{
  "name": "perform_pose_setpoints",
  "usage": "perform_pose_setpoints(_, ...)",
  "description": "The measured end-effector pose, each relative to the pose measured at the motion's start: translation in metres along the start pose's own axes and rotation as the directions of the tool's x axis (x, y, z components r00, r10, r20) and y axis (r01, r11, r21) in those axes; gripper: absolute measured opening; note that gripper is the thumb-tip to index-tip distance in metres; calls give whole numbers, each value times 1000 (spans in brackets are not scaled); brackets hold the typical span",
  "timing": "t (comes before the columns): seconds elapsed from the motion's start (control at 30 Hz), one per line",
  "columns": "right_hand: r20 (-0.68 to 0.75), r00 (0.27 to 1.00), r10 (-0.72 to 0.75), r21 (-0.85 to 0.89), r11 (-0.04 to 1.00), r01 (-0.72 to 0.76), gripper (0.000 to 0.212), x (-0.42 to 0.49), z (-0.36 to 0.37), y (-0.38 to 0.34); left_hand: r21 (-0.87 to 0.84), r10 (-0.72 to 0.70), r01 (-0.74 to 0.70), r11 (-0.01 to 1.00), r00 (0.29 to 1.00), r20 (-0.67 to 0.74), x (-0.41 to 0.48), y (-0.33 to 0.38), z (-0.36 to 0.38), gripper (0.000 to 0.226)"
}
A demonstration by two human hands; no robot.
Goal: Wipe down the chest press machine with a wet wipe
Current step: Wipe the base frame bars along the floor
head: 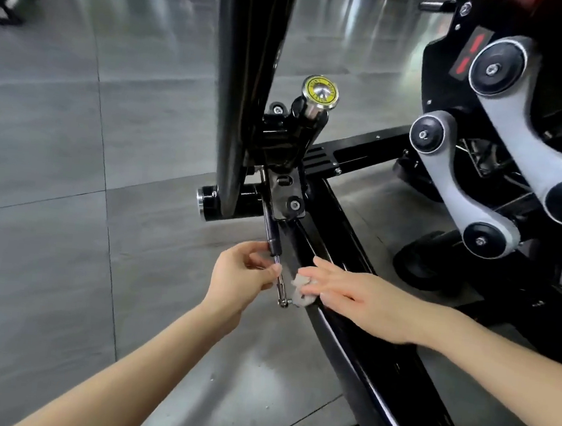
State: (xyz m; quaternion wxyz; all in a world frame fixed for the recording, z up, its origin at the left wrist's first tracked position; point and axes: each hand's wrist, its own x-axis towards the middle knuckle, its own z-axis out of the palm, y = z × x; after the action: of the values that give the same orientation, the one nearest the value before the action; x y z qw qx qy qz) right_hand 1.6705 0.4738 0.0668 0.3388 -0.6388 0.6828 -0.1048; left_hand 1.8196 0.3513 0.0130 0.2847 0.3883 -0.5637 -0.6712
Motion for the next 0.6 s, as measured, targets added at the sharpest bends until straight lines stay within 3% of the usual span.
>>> perform_pose_setpoints(0.2, -36, 997, 67, -220, 973, -74, 41, 85, -24, 17, 3, -76, 76, 997, 996, 39, 6, 4, -7, 28)
perform_pose_setpoints(0.3, -96, 990, 107, -200, 972, -124, 41, 107, -23, 25, 15, -76, 76, 997, 996, 43, 7, 3, -9, 27)
perform_pose_setpoints(0.5, -43, 991, -124, -117, 986, 118, 33, 27, 3, 16, 32, -64, 63, 997, 997, 31, 5, 1, -8, 29)
perform_pose_setpoints(0.6, -20, 990, -142, -9, 990, 142, 35, 4, -5, 18, 61, -72, 69, 996, 997, 32, 5, 4, -8, 29)
